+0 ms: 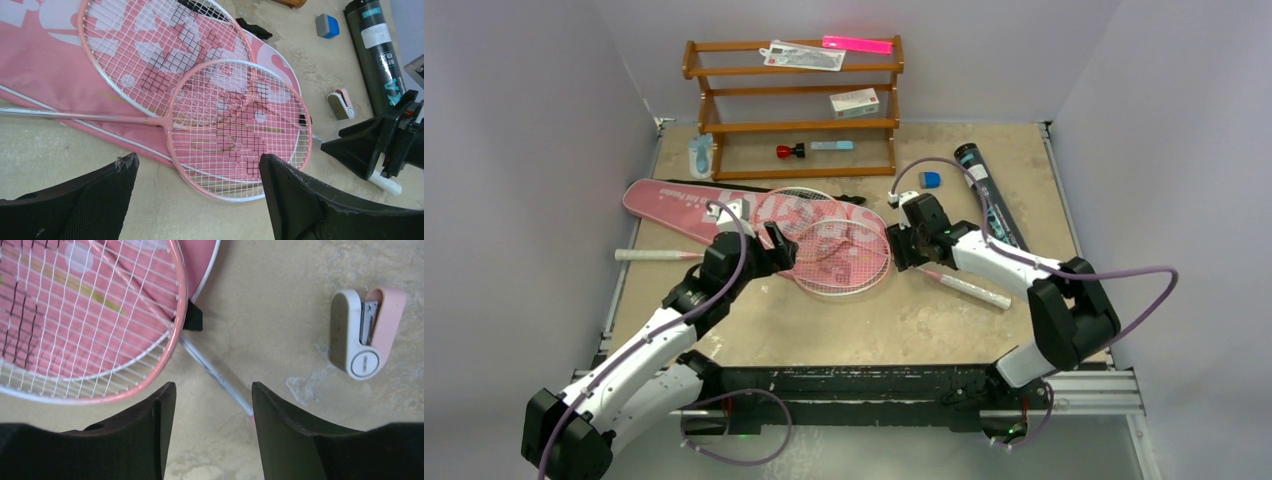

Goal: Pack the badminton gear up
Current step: Pick up the racket from the center of the board.

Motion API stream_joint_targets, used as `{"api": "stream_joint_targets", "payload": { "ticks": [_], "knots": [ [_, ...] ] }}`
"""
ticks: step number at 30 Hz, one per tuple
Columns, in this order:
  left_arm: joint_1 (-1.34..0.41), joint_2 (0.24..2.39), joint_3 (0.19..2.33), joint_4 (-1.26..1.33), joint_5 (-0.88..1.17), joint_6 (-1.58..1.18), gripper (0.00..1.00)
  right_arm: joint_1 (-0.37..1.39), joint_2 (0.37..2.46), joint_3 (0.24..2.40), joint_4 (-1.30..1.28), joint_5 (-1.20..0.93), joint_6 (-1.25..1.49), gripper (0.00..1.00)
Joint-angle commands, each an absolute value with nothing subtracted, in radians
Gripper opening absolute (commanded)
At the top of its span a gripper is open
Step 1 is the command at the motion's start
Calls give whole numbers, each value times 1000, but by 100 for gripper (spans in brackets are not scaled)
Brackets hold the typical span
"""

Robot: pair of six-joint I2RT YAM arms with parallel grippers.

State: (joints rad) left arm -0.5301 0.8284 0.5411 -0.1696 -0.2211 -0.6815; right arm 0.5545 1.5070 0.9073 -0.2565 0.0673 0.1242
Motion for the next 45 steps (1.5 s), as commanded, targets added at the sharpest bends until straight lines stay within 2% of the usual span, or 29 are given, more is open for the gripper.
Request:
{"api": "stream_joint_targets", "payload": {
  "ticks": [1,7,13,16,20,25,38,45],
  "knots": [
    [-523,823,582,-198,-255,-634,89,568,1586,916,-169,117,154,60],
    [-523,789,600,-212,-176,-537,91,606,1692,972,-188,148,134,58],
    [-524,856,753,-369,-124,-351,92,645,1662,949,-118,88,122,32],
    [-523,878,786,-402,-129,-251,94,662,1617,922,-90,88,117,13],
    [-524,860,776,-370,-76,-170,93,666,1538,886,-67,140,130,1],
    [-524,850,735,-289,-52,-151,92,666,1455,862,-74,200,151,1],
    [-524,860,729,-273,-45,-110,91,665,1399,821,-177,373,388,0],
    [-524,844,698,-250,-44,-114,91,666,1242,759,-208,284,421,0]
  ]
}}
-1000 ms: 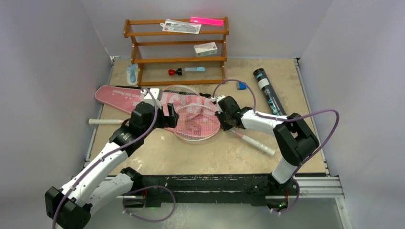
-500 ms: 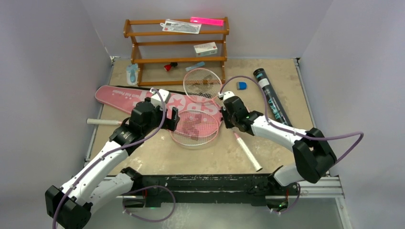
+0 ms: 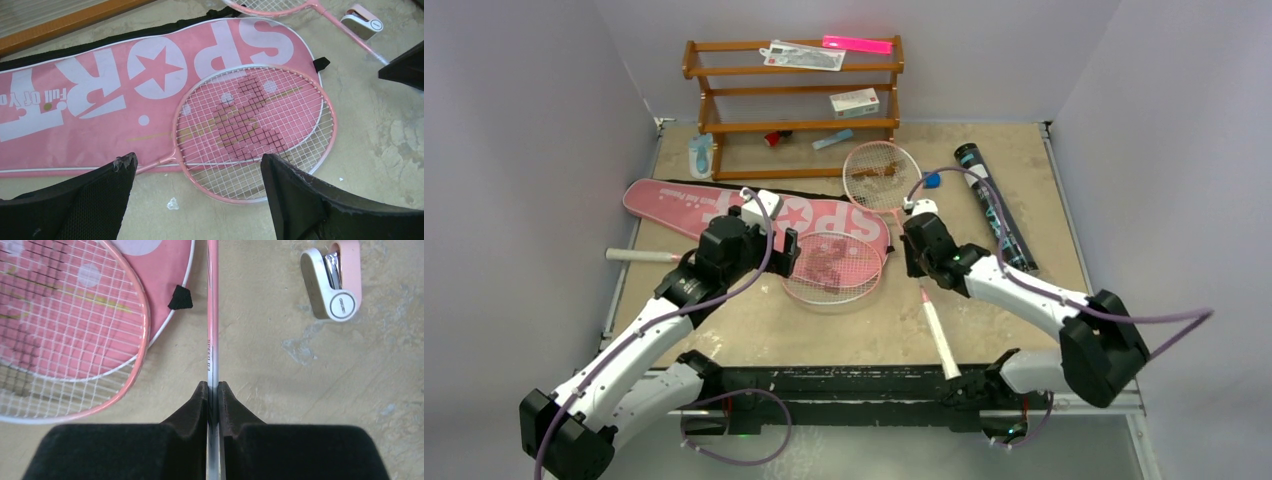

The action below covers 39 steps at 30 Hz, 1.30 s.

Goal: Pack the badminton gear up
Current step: Pick up the racket from the center of the board, then place the racket at the center of the board.

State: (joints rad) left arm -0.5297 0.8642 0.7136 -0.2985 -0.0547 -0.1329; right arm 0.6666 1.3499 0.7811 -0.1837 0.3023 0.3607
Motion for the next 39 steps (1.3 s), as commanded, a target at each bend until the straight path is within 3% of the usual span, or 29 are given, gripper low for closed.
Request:
{"api": "stream_joint_targets", "payload": {
  "ticks": [1,6,12,16,20,23,24,25,27,31,36,39],
  "knots": [
    [-524,845,698,-248,-42,-114,91,666,1213,750,-219,270,429,0],
    [-523,845,691,-237,-16,-118,91,665,1073,712,-300,253,506,0],
    [-523,839,689,-233,-5,-117,91,663,955,659,-320,434,622,0],
    [-523,827,688,-236,-5,-115,91,600,1052,703,-321,474,639,0],
    [-524,812,682,-235,-5,-114,91,432,1219,763,-204,250,549,0],
    [-524,803,678,-238,-5,-112,91,396,1333,835,-178,255,521,0],
    [-523,800,678,-240,-5,-112,91,394,1369,859,-180,271,513,7],
    [-524,798,677,-241,-5,-112,91,394,1401,886,-185,286,509,22],
    [-523,794,676,-246,-5,-112,91,388,1461,929,-208,305,505,37],
    [-523,785,673,-248,-5,-110,91,388,1456,936,-199,256,474,48],
    [-523,790,673,-250,-5,-108,91,390,1383,886,-92,-16,428,64],
    [-524,804,679,-257,-5,-109,91,388,1412,915,-74,-64,408,66]
  ]
}}
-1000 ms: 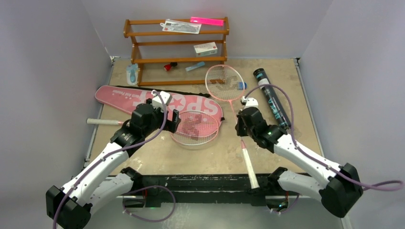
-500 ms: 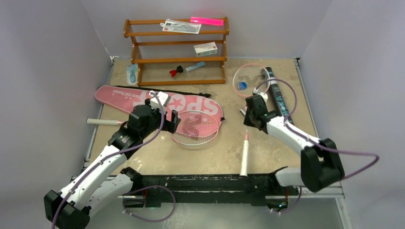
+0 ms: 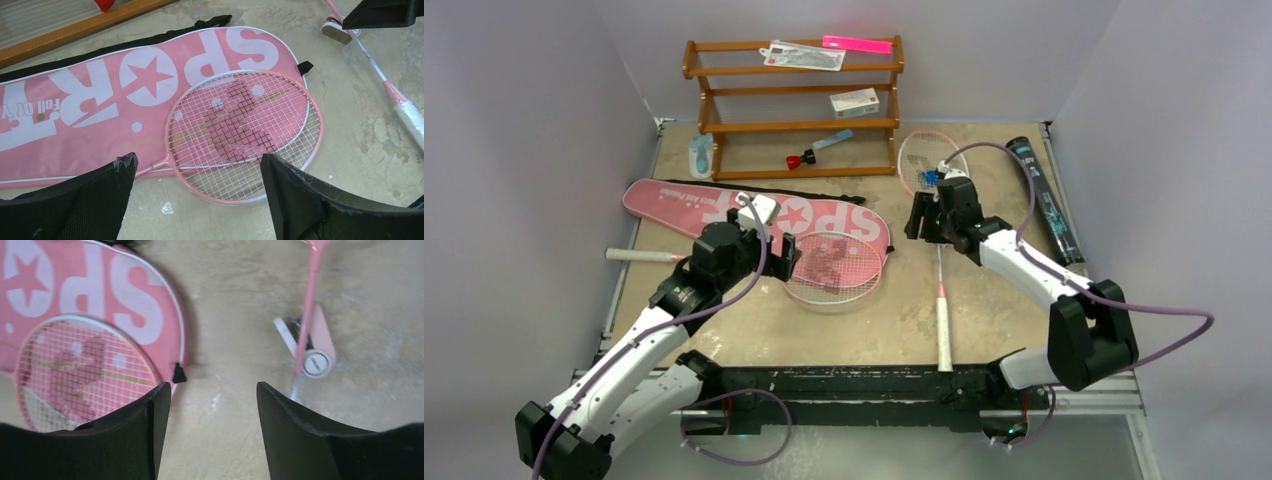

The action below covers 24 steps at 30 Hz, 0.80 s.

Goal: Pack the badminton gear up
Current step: Place the racket at the center of the board, then open the racket bag at the center of the board.

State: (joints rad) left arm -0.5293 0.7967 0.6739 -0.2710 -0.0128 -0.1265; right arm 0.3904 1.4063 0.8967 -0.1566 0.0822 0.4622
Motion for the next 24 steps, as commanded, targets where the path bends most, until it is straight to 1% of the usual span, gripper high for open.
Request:
{"api": "stream_joint_targets", "payload": {
  "ticks": [1,6,10,14,17,20,24],
  "knots": [
    [-523,807,679,-258,-5,-110,91,388,1435,932,-67,-80,402,66],
    [-523,814,681,-267,-5,-114,91,387,1625,1124,-111,-204,374,66],
    [-523,812,679,-270,-6,-116,91,386,1786,1274,-120,-277,338,77],
    [-523,813,677,-273,-12,-116,91,386,1940,1436,-153,-392,235,82],
    [-523,812,676,-272,-13,-117,91,385,2061,1579,-226,-450,152,82],
    [-523,815,675,-273,-12,-117,91,387,2161,1692,-298,-452,69,78],
    [-523,819,676,-273,-15,-115,91,388,2210,1721,-311,-478,40,77]
  ]
}}
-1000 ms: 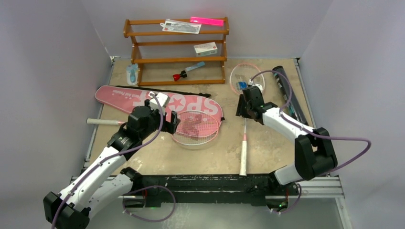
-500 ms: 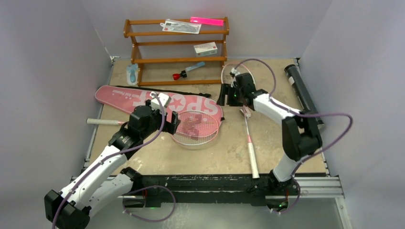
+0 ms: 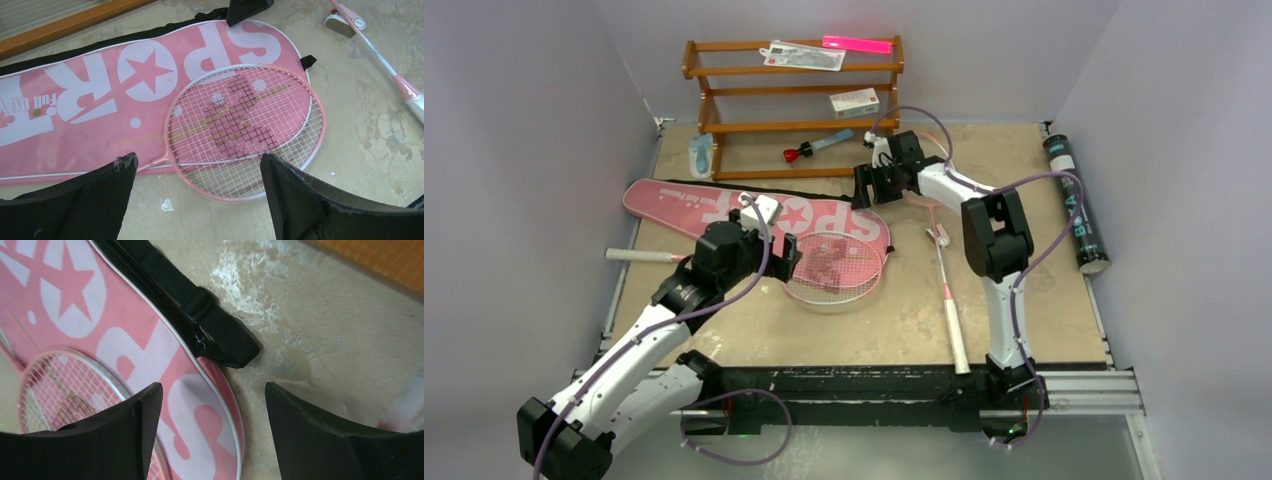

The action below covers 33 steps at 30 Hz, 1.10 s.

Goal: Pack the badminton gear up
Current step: Open the racket bag at the center of the board.

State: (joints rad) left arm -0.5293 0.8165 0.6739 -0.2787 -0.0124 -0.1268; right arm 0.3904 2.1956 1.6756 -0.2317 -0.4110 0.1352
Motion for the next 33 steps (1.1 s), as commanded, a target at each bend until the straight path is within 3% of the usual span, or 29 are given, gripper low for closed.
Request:
{"api": "stream_joint_targets", "payload": {
  "ticks": [1,5,10,15,23,33],
  "knots": [
    [-523,821,678,-273,-16,-115,91,390,2210,1713,-306,-486,32,76],
    [-523,827,678,-273,-17,-115,91,398,2202,1671,-258,-512,6,75],
    [-522,831,678,-273,-18,-115,91,428,2219,1700,-323,-542,-48,50],
    [-523,833,678,-274,-21,-115,91,465,2080,1601,-247,-352,-53,2],
    [-523,825,683,-278,-51,-131,90,480,1731,1498,-150,-246,-85,0],
    [-521,696,688,-236,-197,-238,90,654,1373,1253,-5,-108,-261,0]
  ]
}}
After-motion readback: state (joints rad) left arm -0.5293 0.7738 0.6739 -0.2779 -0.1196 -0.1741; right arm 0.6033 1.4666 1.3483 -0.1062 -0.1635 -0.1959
